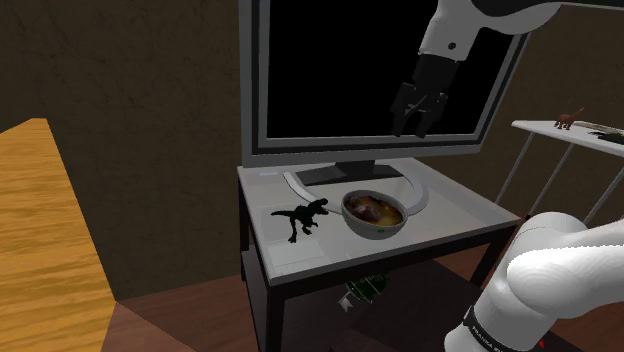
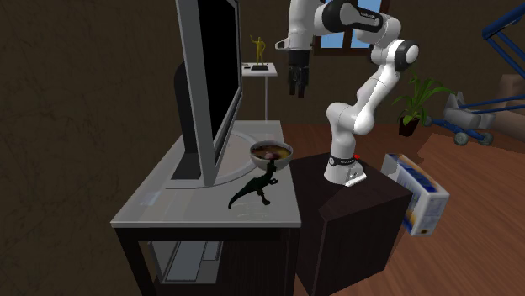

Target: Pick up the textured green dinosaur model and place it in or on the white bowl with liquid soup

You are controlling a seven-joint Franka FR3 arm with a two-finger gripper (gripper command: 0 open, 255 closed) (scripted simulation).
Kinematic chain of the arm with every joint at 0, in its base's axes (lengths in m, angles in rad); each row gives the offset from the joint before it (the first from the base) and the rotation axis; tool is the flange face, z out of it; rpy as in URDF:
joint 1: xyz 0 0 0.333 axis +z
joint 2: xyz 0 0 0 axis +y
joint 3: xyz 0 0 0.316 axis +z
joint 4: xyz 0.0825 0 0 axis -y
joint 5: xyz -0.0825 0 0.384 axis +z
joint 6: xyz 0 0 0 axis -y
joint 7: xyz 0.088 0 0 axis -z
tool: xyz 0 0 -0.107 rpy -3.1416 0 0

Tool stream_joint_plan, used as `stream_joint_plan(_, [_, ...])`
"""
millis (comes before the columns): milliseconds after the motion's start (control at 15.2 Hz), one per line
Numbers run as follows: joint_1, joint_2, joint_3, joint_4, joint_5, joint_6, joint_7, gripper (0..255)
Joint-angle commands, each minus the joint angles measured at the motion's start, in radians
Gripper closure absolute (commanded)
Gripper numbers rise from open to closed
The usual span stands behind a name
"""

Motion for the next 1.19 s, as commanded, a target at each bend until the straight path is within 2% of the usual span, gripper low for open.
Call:
stream_joint_plan(0, [0.000,0.000,0.000,0.000,0.000,0.000,0.000,0])
stream_joint_plan(528, [0.015,0.286,0.074,0.037,0.035,0.137,0.077,0])
stream_joint_plan(1122, [0.031,0.644,0.137,0.160,0.044,0.245,0.165,0])
